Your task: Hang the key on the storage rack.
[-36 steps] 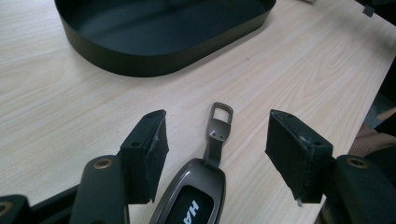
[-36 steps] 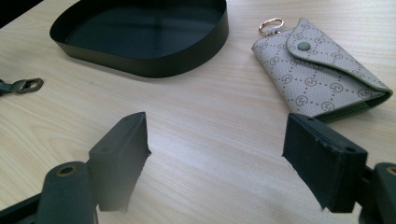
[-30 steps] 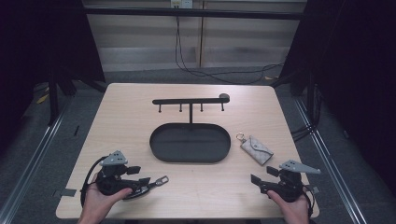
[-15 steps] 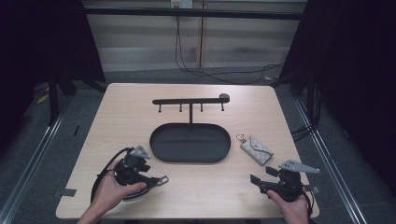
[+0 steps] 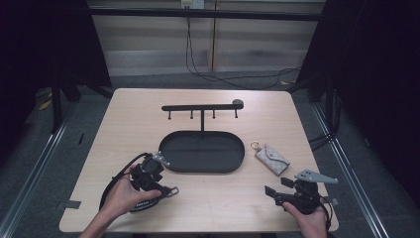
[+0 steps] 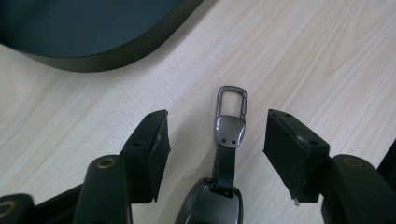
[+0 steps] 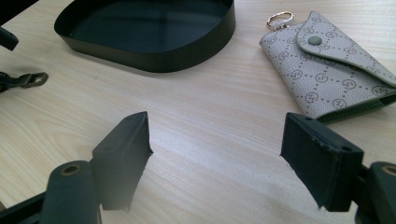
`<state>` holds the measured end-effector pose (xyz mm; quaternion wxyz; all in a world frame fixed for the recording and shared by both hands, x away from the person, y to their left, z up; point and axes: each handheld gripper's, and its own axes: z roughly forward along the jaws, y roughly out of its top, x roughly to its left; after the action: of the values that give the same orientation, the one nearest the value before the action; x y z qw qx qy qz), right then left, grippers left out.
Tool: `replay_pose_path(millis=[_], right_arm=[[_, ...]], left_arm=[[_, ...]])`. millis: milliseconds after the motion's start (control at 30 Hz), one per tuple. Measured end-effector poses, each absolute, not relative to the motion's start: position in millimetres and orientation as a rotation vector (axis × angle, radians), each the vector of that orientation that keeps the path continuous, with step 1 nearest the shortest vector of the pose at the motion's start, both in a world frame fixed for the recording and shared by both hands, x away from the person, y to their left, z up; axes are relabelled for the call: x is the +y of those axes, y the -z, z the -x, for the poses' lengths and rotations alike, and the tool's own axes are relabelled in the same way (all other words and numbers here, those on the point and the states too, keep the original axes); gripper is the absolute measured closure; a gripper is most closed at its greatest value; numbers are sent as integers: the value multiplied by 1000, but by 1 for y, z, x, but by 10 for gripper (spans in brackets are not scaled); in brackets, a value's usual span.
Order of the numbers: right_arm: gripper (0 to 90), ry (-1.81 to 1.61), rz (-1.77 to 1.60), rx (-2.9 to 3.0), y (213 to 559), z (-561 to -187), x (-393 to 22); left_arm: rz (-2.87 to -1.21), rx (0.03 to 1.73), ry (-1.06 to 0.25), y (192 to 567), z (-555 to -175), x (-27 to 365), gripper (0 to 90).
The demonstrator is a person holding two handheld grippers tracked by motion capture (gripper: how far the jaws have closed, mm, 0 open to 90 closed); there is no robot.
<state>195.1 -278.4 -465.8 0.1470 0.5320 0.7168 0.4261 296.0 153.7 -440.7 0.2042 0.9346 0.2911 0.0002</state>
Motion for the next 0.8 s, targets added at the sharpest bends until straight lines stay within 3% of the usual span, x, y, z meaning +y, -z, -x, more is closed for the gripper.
replay_pose_path(millis=[367, 633, 700, 800], right_arm=[[234, -1225, -1529, 2066, 466, -195, -278], [234, -1228, -1531, 2066, 466, -195, -278], [233, -1229, -1531, 2065, 466, -195, -278], [234, -1227, -1530, 2069, 466, -195, -278]], left_arm=[[-2730, 739, 61, 449, -303, 142, 546], [-2809, 704, 115, 455, -306, 135, 548], [-2821, 698, 116, 455, -305, 133, 605], [-2861, 676, 113, 456, -305, 129, 598]])
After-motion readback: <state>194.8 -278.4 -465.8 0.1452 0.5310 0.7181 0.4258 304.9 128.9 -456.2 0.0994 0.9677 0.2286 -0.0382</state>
